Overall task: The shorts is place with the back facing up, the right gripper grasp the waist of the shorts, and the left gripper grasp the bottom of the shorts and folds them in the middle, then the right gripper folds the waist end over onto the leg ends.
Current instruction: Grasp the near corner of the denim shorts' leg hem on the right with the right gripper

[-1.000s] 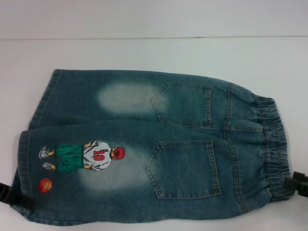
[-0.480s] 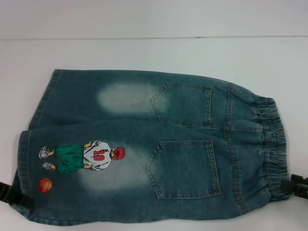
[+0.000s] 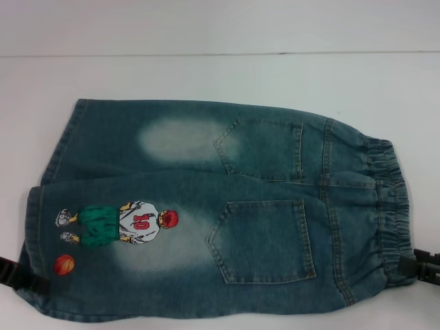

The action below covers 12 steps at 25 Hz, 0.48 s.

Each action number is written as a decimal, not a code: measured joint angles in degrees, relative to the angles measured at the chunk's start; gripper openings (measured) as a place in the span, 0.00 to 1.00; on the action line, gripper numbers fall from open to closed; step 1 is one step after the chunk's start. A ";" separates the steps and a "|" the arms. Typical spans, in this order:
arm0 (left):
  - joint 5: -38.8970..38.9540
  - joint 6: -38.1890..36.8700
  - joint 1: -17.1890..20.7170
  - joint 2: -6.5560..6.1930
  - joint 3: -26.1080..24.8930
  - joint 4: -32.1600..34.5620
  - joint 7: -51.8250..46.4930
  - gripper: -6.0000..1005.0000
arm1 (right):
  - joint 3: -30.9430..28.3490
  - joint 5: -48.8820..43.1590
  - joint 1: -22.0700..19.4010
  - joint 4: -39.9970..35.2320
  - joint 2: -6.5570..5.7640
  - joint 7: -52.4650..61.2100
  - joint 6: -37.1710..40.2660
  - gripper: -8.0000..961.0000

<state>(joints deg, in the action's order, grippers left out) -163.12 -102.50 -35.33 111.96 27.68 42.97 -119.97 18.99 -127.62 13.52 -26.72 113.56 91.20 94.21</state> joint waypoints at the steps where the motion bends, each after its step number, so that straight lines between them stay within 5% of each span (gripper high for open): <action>1: 0.00 0.00 0.00 -0.01 0.00 0.00 0.00 0.07 | -0.03 0.00 0.04 0.01 0.01 -0.04 0.01 0.90; 12: 0.11 0.02 0.00 -0.17 0.01 0.00 0.00 0.07 | 0.85 -0.36 0.91 0.10 0.58 -0.09 -0.07 0.90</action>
<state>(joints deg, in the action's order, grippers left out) -163.01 -102.47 -35.33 111.79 27.69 42.98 -119.97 19.83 -127.98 14.43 -26.62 114.14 91.11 94.14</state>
